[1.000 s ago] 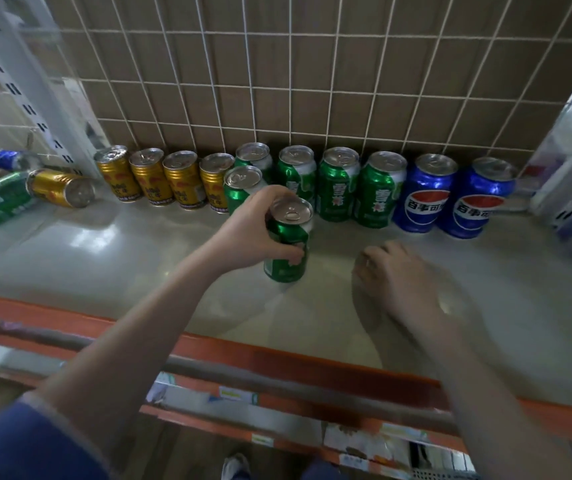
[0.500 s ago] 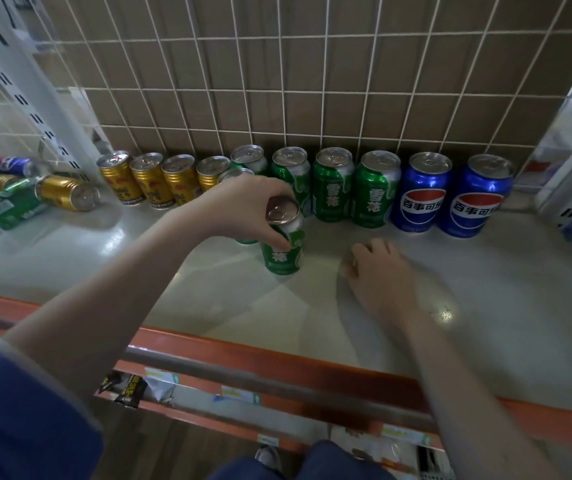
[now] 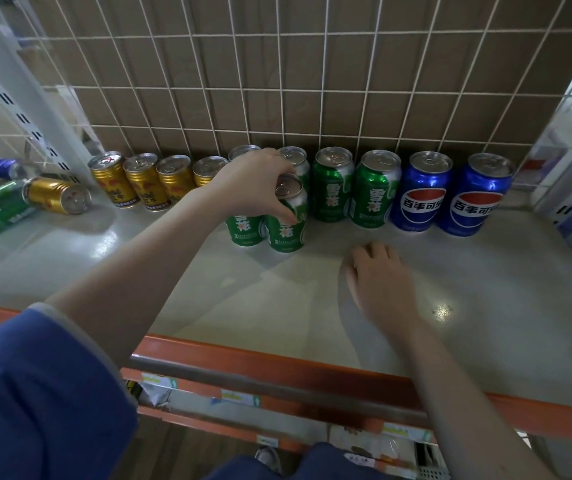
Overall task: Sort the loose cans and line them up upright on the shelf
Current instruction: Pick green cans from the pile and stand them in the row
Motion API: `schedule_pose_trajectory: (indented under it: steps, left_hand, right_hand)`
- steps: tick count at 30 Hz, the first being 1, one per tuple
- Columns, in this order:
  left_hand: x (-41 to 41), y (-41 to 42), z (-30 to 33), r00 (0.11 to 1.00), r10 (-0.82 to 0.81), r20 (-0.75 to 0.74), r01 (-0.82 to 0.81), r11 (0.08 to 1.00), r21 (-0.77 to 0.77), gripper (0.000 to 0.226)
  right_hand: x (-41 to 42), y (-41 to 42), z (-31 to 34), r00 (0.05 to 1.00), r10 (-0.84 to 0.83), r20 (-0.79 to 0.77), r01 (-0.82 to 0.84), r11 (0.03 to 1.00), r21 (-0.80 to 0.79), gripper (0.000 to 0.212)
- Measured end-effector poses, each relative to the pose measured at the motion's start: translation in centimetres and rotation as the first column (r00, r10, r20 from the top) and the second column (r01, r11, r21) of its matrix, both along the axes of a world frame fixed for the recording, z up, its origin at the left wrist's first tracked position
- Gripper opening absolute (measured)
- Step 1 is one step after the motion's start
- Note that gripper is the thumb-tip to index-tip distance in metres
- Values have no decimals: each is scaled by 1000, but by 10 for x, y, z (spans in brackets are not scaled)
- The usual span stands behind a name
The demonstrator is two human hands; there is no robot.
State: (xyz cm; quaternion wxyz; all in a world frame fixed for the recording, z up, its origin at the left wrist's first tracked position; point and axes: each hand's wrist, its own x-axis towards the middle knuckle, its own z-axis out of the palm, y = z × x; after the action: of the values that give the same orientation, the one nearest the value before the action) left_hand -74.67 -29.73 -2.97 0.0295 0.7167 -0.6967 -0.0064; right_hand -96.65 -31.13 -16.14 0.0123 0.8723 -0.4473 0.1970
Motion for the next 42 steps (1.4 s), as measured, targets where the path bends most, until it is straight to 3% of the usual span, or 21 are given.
schedule_pose_trajectory:
  steps: [10, 15, 19, 22, 24, 30, 37, 42]
  left_hand:
    - [-1, 0, -5, 1000, 26, 5, -26, 999, -23, 77]
    - [-6, 11, -9, 998, 49, 25, -48, 997, -55, 78]
    - [-25, 38, -20, 992, 124, -37, -129, 961, -243, 71]
    - [-37, 73, -42, 966, 240, -94, -256, 865, -432, 55]
    - [-33, 99, -60, 933, 323, -159, -359, 809, -465, 51]
    - [18, 171, -92, 785, 563, -259, -618, 742, -259, 55]
    - [119, 268, -90, 683, 640, -353, -729, 630, -267, 55]
    - [214, 352, -91, 687, 653, -318, -725, 597, -342, 45]
  right_hand:
    - [-1, -1, -2, 1000, 10, 19, -10, 1000, -13, 9]
    - [-1, 3, 7, 999, -11, -40, 17, 988, 154, 24]
    - [-1, 24, 8, 999, -19, 36, 14, 993, 118, 21]
    - [4, 40, 5, 999, -13, 42, 8, 994, 112, 22]
    - [11, 52, 6, 997, -2, 76, -7, 993, 114, 24]
    - [62, 95, 12, 994, 104, 44, -107, 991, 82, 34]
    - [181, 167, 17, 981, 193, 36, -195, 978, 72, 38]
    - [278, 232, 17, 975, 188, 114, -196, 978, 65, 38]
